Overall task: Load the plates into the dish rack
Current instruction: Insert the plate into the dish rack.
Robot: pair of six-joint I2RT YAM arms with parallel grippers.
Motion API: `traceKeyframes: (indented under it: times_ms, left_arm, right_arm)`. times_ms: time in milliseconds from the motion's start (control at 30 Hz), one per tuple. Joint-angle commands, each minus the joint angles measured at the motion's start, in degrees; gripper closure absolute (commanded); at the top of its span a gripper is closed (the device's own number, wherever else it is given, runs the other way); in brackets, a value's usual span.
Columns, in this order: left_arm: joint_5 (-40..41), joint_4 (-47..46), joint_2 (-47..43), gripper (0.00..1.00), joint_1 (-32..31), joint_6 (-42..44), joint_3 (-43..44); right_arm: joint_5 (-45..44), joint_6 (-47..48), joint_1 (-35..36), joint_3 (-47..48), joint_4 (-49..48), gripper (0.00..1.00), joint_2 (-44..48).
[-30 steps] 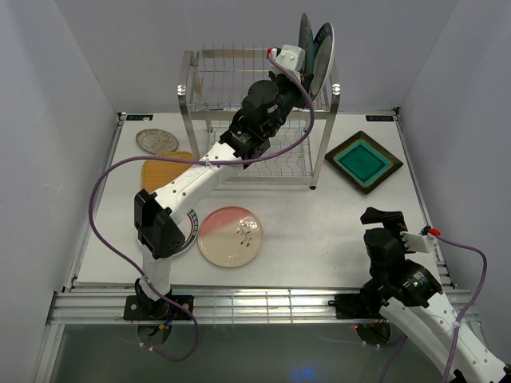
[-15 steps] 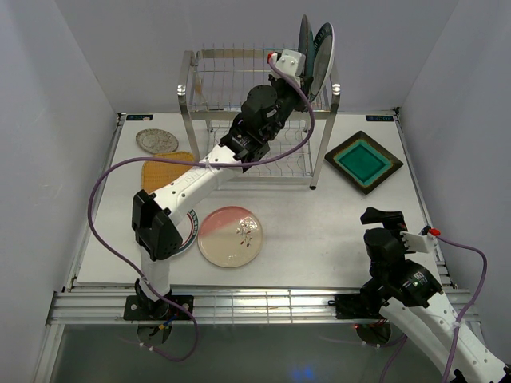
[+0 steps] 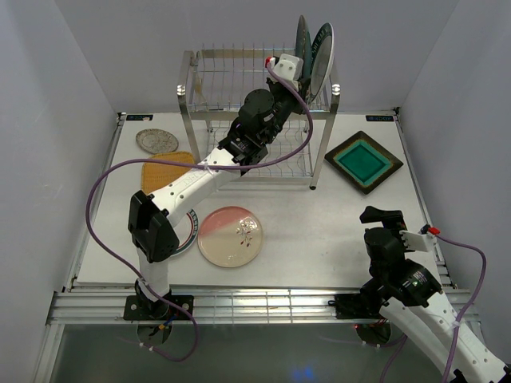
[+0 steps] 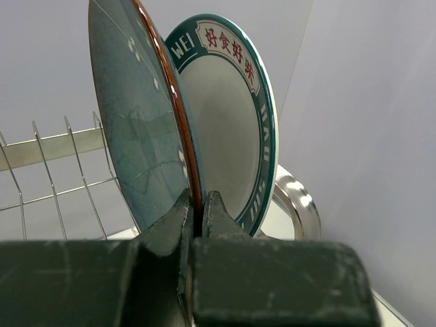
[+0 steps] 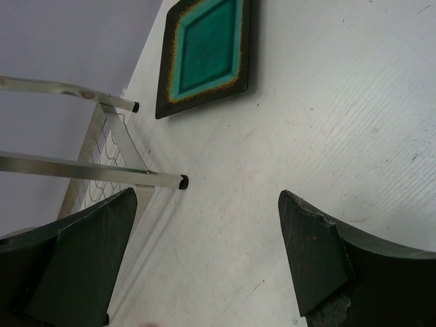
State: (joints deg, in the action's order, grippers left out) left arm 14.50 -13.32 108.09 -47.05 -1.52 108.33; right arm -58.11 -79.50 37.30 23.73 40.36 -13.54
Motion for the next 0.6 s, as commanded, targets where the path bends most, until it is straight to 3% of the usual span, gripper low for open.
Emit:
traceKeyframes:
  times_ms: [0,567]
  left_arm:
    - [0.0,-6.37,-6.67,0.94,0.29,2.83,0.74]
    - [-1.14,-6.28,-5.79,0.63,0.29,2.57,1.79]
  right_arm:
    - [-0.96,0.23,0.05,-0.35,-1.95,0.1,-0.44]
    - [-0.96,0.4,0.05,-0.43,-2.04,0.1,-0.17]
